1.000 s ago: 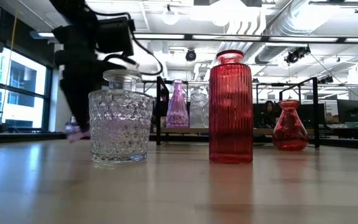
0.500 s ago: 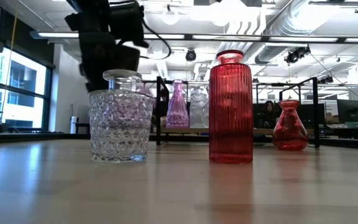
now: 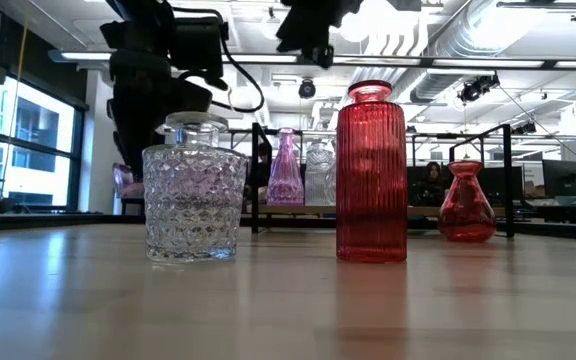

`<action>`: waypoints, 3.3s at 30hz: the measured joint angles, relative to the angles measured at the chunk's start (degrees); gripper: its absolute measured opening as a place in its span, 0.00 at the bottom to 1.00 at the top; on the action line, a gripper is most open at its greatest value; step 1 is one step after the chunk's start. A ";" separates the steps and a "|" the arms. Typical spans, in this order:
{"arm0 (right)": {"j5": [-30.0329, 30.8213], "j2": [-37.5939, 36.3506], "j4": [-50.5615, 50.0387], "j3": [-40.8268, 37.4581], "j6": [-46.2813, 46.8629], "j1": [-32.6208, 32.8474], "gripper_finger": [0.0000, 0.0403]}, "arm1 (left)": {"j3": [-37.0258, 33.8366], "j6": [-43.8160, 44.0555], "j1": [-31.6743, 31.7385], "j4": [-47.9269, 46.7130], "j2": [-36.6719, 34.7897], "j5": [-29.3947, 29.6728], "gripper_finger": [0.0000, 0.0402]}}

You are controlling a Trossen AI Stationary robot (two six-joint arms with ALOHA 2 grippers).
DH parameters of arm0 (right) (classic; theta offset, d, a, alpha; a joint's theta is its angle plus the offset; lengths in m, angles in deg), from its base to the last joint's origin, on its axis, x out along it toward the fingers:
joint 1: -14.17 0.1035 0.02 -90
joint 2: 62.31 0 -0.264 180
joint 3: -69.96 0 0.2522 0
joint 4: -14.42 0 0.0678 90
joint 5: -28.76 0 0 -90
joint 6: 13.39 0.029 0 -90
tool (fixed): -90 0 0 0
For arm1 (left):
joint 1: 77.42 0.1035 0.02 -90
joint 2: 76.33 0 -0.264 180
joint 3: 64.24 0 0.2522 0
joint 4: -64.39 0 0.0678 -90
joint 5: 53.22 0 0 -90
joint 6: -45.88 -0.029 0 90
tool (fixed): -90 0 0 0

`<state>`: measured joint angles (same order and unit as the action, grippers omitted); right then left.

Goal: Sort vases onto shelf
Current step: Align the violet vase with the other violet vase on the shelf

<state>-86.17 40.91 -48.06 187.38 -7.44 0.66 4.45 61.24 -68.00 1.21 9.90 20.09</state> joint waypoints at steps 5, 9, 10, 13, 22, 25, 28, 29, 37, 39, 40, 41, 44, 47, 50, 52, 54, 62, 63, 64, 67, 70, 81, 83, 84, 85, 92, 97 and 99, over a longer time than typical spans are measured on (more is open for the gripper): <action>-0.73 -0.05 8.47 -7.36 6.23 1.09 0.14 | 0.00 0.99 -1.02 0.18 -3.18 2.70 0.24; -2.16 -0.07 15.29 -11.42 10.04 1.70 0.11 | 0.00 2.55 -0.51 0.22 -8.91 5.98 0.24; -2.17 -0.07 17.26 -12.05 11.05 1.86 0.10 | 0.00 2.75 -0.13 0.30 -10.45 6.40 0.24; -2.26 -0.07 24.41 -13.51 14.19 2.20 0.09 | -1.16 4.77 1.24 2.41 -15.23 7.05 0.24; -0.56 -0.13 35.80 -16.88 23.23 2.29 0.08 | -13.34 12.99 3.05 7.55 -27.20 5.02 0.24; 0.88 -0.13 39.95 -18.79 27.16 2.30 0.05 | -16.04 15.65 2.88 12.67 -29.09 1.69 0.24; 2.41 -0.13 43.31 -20.80 29.98 2.65 0.01 | -16.83 16.46 1.95 14.67 -29.24 0.84 0.24; 2.50 -0.13 44.01 -21.41 30.91 2.66 0.01 | -16.83 16.39 1.77 15.03 -29.23 0.70 0.24; 5.06 -0.13 44.87 -25.23 34.17 3.45 0.00 | -16.81 15.95 1.74 21.10 -24.71 -5.05 0.24; 5.14 -0.13 46.07 -26.67 35.02 3.89 0.00 | -16.81 15.83 1.74 21.74 -22.21 -5.26 0.24; 5.25 -0.13 46.24 -27.37 35.63 4.14 0.00 | -16.81 15.57 1.66 22.63 -20.90 -5.35 0.24; 5.25 -0.13 46.37 -28.02 36.02 4.36 0.00 | -16.81 15.30 1.64 23.57 -19.60 -5.73 0.24; 5.29 -0.13 46.85 -29.76 37.00 4.99 0.00 | -16.81 15.00 1.63 27.53 -15.84 -8.41 0.24; 5.26 -0.13 46.66 -30.98 37.58 5.56 0.00 | -16.77 15.14 1.61 31.19 -12.93 -8.98 0.24; 5.14 -0.13 46.87 -31.09 37.56 5.99 0.00 | -16.74 15.17 1.80 30.28 -9.68 -10.87 0.24; 4.83 -0.13 46.83 -31.06 37.23 6.07 0.00 | -16.76 14.34 1.83 27.62 -7.76 -12.68 0.24; 4.73 -0.13 46.80 -30.71 36.69 6.02 0.00 | -16.76 13.60 1.80 24.76 -6.28 -14.49 0.24; 1.41 -0.13 46.42 -29.05 34.17 5.15 0.00 | -12.20 6.44 1.82 5.47 -6.68 -15.86 0.24; 0.98 -0.13 46.27 -28.83 33.84 4.97 0.00 | -10.75 4.74 1.82 2.17 -6.68 -14.34 0.24; 0.78 -0.13 46.24 -28.61 33.38 4.87 0.00 | -9.27 2.71 1.87 -1.88 -6.70 -12.64 0.24; 0.34 -0.13 46.51 -28.27 32.22 4.42 0.00 | -5.17 -2.80 1.87 -12.30 -6.63 -7.02 0.24; -0.22 -0.13 46.25 -28.27 31.19 4.05 0.00 | -2.20 -7.02 2.58 -19.99 -5.57 -1.56 0.24; -1.62 -0.13 46.24 -28.27 29.38 3.77 0.00 | 0.76 -16.73 4.86 -40.84 5.25 7.05 0.24; -1.97 -0.13 46.24 -28.27 28.95 3.77 0.00 | 0.76 -15.98 4.82 -40.35 7.00 6.49 0.24; -2.10 -0.13 46.24 -28.27 28.95 3.77 0.00 | 0.79 -15.71 4.82 -40.30 7.93 5.61 0.24; -2.10 -0.13 46.24 -28.27 28.93 3.75 0.00 | 0.79 -15.57 4.82 -40.52 8.92 4.80 0.24; -3.51 -0.13 45.95 -28.27 28.51 3.33 0.00 | 0.79 -15.60 4.80 -40.37 15.80 4.73 0.24; -4.47 -0.13 45.42 -28.27 27.92 2.93 0.00 | 0.80 -15.59 4.80 -39.75 15.78 5.02 0.27; -4.67 -0.13 45.32 -28.27 27.50 2.88 0.00 | 1.35 -15.62 4.77 -39.37 15.17 5.04 0.28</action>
<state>-90.84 40.77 -2.74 159.11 20.06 3.53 5.81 45.62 -63.22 -38.16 25.07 25.12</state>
